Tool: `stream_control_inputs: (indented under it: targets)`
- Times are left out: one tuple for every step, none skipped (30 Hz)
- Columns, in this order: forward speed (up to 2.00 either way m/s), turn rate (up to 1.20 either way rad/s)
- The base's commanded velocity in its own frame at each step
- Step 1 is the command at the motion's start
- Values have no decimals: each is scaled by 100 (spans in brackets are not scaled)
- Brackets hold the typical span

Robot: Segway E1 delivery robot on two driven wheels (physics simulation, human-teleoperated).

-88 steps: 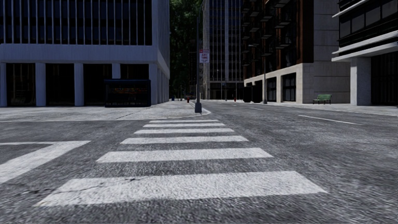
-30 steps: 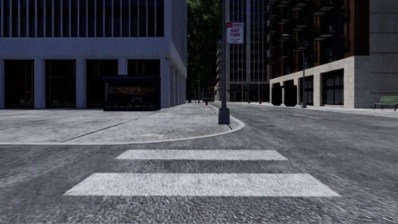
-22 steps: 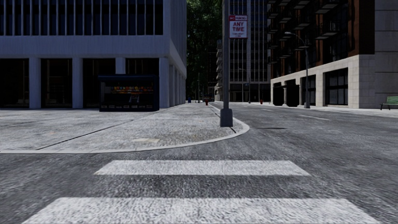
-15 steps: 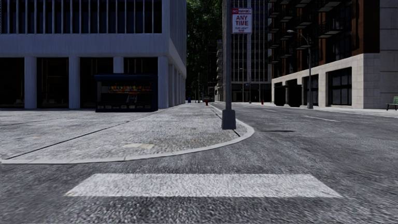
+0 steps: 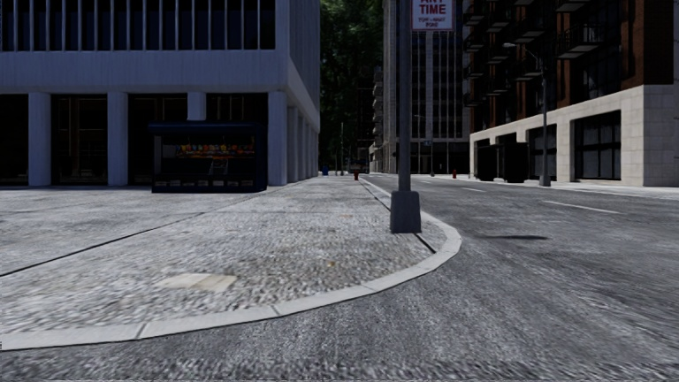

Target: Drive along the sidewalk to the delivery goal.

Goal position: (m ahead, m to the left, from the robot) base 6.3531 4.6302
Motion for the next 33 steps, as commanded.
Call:
stream_control_inputs:
  targets:
    - [184,24]
    - [175,32]
    - [166,37]
    - [162,39]
    - [158,39]
    - [152,39]
    - [148,39]
    - [148,39]
    - [147,39]
    - [143,39]
    - [140,39]
    - [140,39]
    - [139,41]
    - [139,44]
    - [138,45]
    - [138,45]
    - [138,45]
    - [138,45]
    - [137,45]
    - [137,45]
    - [137,45]
    - [137,45]
    - [137,45]
    - [137,45]
    - [137,45]
    - [137,45]
    - [137,45]
    - [137,45]
    - [137,45]
    - [137,45]
    - [137,45]
    - [137,45]
    - [137,45]
